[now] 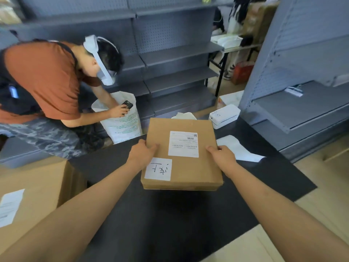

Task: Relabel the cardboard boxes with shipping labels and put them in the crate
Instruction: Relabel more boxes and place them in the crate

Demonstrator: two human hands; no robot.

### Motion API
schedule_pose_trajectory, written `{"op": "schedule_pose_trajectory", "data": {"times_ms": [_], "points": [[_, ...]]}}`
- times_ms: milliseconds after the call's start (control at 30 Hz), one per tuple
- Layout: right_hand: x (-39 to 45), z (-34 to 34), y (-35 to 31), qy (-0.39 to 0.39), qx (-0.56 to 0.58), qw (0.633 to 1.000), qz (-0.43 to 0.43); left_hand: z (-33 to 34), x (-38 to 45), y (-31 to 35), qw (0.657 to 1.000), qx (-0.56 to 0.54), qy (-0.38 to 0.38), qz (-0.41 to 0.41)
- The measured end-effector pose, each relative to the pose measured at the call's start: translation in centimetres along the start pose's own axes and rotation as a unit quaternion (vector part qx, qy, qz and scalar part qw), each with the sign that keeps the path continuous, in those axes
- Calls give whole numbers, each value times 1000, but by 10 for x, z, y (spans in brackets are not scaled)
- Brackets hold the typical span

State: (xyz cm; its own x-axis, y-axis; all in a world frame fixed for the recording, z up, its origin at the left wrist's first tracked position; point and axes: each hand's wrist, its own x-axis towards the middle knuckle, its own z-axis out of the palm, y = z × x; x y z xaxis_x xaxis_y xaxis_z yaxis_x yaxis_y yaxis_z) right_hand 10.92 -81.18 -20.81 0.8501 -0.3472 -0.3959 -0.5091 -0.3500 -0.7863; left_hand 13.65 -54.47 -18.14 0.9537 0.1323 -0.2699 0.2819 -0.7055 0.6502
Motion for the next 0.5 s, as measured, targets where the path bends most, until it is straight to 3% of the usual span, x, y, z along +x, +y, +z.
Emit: {"op": "schedule_pose_trajectory", "data": {"times_ms": [267,500], "points": [[-47,-159,97,104,38,992,52,116,-64,113,991,34,-81,103],[-111,-309,206,241,123,953,136,255,-140,231,955,65,-175,232]]}}
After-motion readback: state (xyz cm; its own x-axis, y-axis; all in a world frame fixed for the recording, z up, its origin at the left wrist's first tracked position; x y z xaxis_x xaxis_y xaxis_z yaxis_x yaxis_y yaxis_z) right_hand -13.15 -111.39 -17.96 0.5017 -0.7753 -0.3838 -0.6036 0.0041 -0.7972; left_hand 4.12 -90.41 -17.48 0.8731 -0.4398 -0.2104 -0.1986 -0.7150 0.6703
